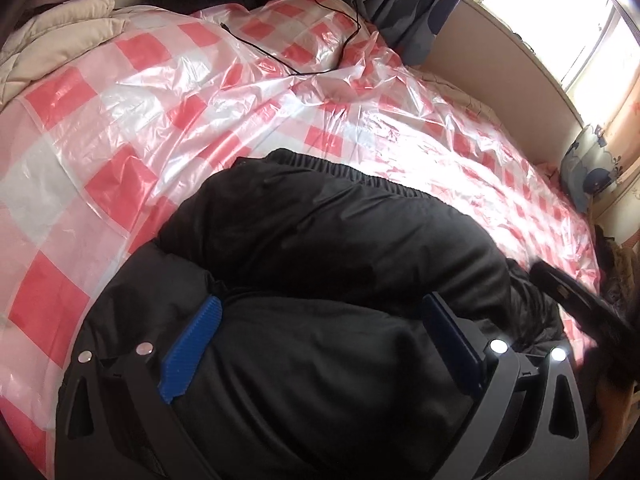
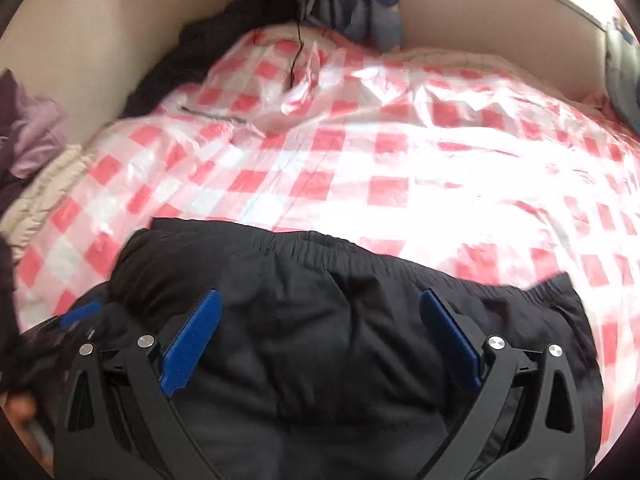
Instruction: Fold large clothes
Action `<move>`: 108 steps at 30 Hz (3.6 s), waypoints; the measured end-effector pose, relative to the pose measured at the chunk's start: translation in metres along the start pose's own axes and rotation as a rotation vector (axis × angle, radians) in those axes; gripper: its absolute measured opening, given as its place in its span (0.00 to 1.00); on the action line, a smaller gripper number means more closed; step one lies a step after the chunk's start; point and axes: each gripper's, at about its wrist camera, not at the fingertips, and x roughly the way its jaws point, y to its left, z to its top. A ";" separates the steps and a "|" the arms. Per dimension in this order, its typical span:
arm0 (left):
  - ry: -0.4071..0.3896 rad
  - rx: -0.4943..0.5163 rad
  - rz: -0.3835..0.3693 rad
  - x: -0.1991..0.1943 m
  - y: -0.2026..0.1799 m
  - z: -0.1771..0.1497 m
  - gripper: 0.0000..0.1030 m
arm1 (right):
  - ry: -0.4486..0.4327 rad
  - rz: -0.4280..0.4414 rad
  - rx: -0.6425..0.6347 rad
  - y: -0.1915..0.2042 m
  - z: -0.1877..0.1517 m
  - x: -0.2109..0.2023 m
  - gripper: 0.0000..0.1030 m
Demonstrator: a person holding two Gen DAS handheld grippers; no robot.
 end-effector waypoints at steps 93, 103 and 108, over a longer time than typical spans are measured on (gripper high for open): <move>0.310 -0.387 -0.606 -0.078 0.058 -0.183 0.93 | -0.123 0.721 0.855 -0.174 -0.251 -0.171 0.94; 0.176 -0.440 -0.567 -0.072 0.040 -0.153 0.93 | -0.053 0.689 0.834 -0.174 -0.265 -0.177 0.94; 0.236 -0.362 -0.462 -0.052 0.024 -0.153 0.93 | 0.084 0.603 0.823 -0.166 -0.287 -0.147 0.94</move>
